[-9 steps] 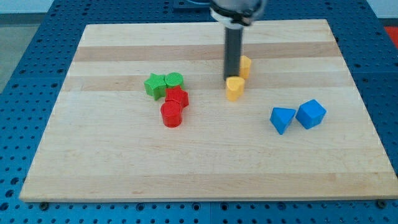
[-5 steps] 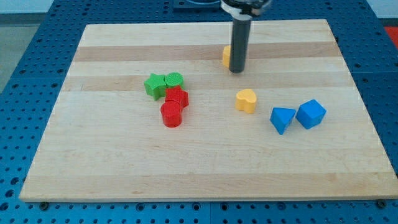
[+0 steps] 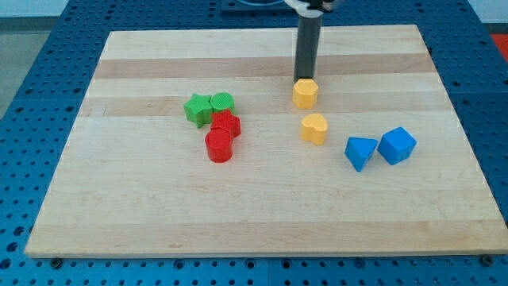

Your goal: Place yellow blocks above the blue blocks

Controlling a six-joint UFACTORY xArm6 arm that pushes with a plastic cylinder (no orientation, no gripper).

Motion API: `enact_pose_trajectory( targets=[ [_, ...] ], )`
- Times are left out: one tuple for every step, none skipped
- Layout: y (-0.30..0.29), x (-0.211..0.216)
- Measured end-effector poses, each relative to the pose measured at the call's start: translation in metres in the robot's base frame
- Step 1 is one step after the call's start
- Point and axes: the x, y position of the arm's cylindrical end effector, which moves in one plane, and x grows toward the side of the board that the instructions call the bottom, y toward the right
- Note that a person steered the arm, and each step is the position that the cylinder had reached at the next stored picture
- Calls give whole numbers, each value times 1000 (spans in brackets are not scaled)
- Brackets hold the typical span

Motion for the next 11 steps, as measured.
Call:
enact_pose_trajectory(
  targets=[
    [-17,26],
    [25,58],
    [8,54],
    [24,81],
    [89,80],
    [92,79],
    [43,52],
    [18,72],
    [-19,91],
    [-44,111],
    [-26,167]
  ],
)
